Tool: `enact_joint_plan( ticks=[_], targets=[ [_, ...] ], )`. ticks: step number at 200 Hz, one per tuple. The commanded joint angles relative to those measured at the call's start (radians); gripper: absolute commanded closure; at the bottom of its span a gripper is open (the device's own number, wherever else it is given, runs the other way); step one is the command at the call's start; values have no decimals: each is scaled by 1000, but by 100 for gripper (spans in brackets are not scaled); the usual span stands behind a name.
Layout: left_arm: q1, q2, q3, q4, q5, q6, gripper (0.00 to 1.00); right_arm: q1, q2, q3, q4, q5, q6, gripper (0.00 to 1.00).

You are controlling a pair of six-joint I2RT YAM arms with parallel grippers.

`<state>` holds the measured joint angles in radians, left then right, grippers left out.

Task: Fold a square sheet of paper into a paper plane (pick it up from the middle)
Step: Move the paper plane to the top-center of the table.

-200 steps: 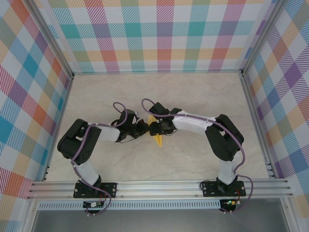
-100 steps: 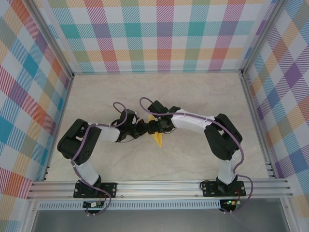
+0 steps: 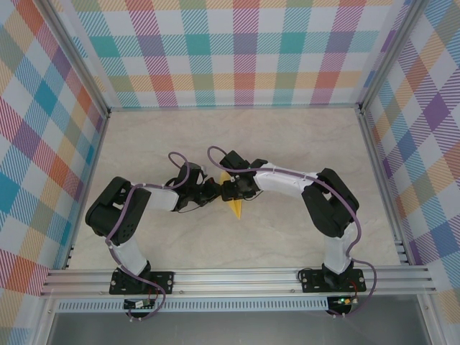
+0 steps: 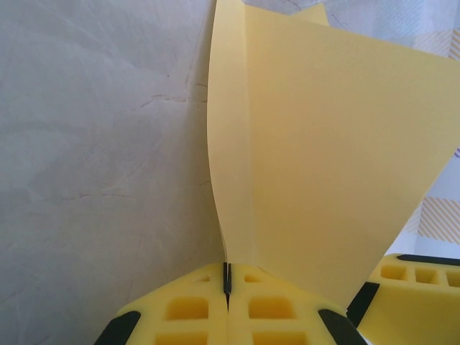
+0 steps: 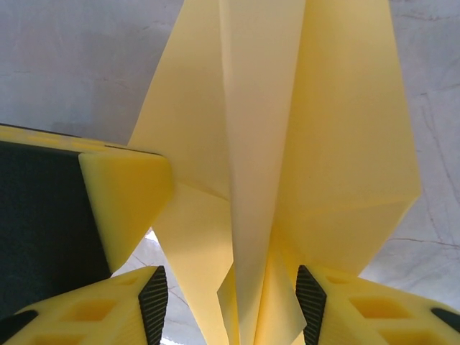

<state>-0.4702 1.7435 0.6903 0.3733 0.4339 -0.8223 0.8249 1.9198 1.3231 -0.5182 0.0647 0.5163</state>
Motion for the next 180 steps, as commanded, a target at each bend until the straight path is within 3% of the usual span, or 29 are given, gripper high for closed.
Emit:
enact_joint_plan(
  ticks=[1,130,158,180],
  targets=[
    [12,-12,-3,28,9,1,100,5,-28,-23,-23,-29,31,51],
    [12,-27,-11,27,2,-3,100,23,16,-4,-44,42,139,71],
    [12,-40,-11,9,-1,-6,94,26,29,-3,-41,49,152,77],
    [14,-103,-18,-35,-33,-14,83,31,46,8,-49,56,156,79]
  ],
)
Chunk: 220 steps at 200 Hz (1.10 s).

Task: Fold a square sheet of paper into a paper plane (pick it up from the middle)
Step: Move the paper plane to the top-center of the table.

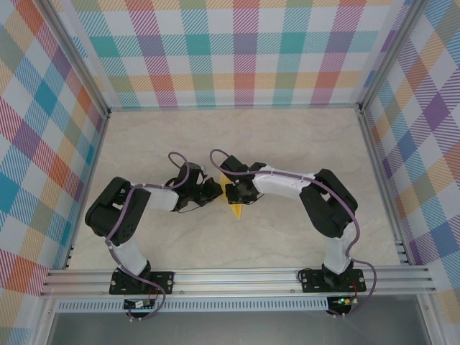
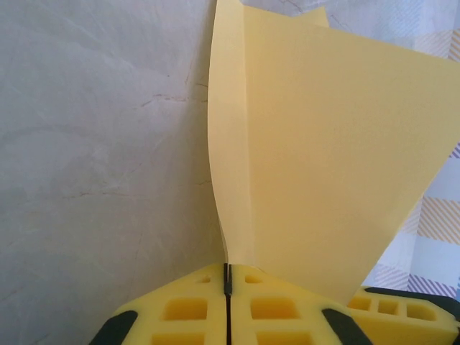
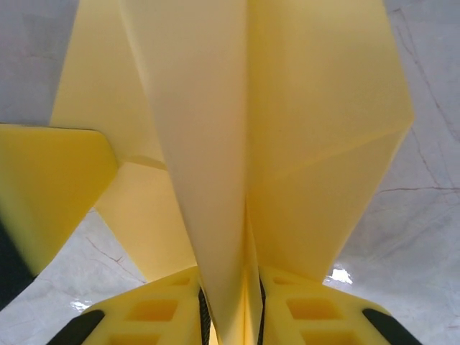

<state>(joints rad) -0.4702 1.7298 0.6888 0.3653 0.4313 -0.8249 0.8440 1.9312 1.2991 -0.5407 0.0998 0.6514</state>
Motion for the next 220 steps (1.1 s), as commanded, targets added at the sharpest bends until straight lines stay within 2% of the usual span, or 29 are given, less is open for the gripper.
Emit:
enact_joint_plan(
  ticks=[1,19,64,82,128,157,183,220],
  targets=[
    [14,-93,-17,-31,-34,-11,83,12,35,32,-26,21,22,79],
    [24,-171,-20,-125,-99,-10,72,15,41,35,-31,30,25,79],
    [75,-339,-42,-355,-294,-6,58,27,59,52,-39,63,46,80],
    [96,-367,-48,-398,-313,-5,55,34,70,61,-52,84,61,83],
    [114,-398,-34,-517,-380,-7,34,43,63,63,-76,118,86,91],
    [119,-406,2,-623,-459,8,19,41,48,70,-76,129,94,97],
    [132,-413,16,-686,-492,21,8,38,33,121,-110,180,59,97],
    [152,-419,34,-725,-493,40,0,-16,67,241,-136,196,-26,97]
  ],
)
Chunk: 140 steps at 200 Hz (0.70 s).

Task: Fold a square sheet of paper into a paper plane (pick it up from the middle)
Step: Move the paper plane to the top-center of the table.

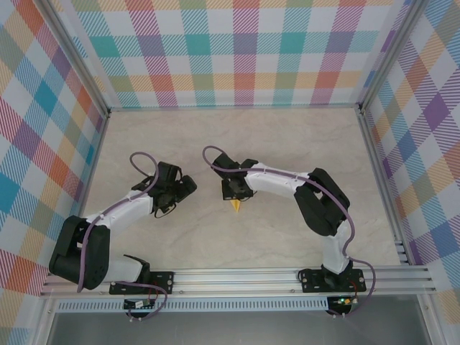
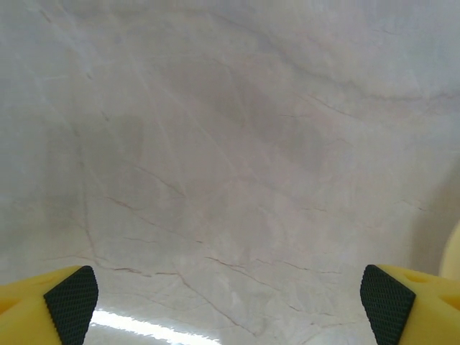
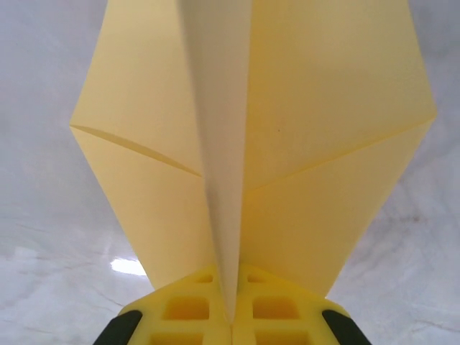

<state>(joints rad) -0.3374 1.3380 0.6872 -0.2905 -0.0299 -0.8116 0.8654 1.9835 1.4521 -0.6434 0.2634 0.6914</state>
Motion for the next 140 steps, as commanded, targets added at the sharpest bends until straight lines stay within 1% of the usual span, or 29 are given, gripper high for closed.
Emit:
enact_joint_plan(
  ticks=[1,20,47,80,111,140],
  targets=[
    [19,-28,36,-70,-32,26,0,-40,16,93,-34,32,-69,97],
    [24,-30,49,-94,-32,41,0,-76,84,186,-51,15,-117,97],
    [26,-37,57,-116,-32,61,0,-125,176,311,-54,-47,-170,96],
    [26,-36,67,-126,-17,84,0,-164,299,484,-132,-82,-190,94],
    [26,-36,70,-134,-7,95,0,-176,361,550,-155,-87,-192,93],
    [26,-28,67,-135,9,104,0,-186,399,588,-161,-117,-194,91]
  ],
)
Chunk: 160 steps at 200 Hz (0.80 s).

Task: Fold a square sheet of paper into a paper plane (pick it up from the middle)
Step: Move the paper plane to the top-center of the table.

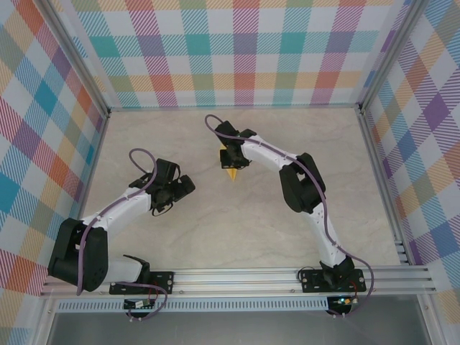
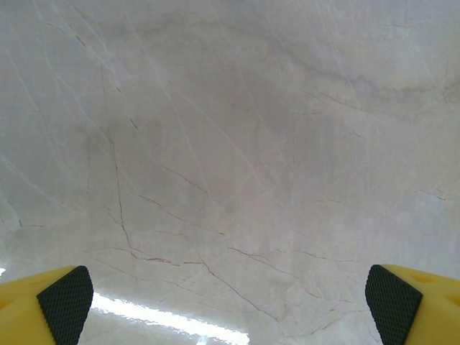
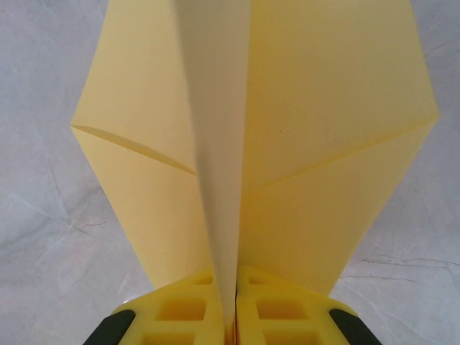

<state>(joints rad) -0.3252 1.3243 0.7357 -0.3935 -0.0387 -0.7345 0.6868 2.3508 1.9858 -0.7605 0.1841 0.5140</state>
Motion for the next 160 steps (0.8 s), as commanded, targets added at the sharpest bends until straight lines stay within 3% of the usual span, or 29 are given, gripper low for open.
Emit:
enact_joint_plan(
  ticks=[1,160],
  targets=[
    [14,-13,19,-32,17,28,0,-7,33,56,-45,-39,-17,91],
    [14,14,27,-27,20,24,0,-7,145,173,-145,-19,8,87]
  ],
)
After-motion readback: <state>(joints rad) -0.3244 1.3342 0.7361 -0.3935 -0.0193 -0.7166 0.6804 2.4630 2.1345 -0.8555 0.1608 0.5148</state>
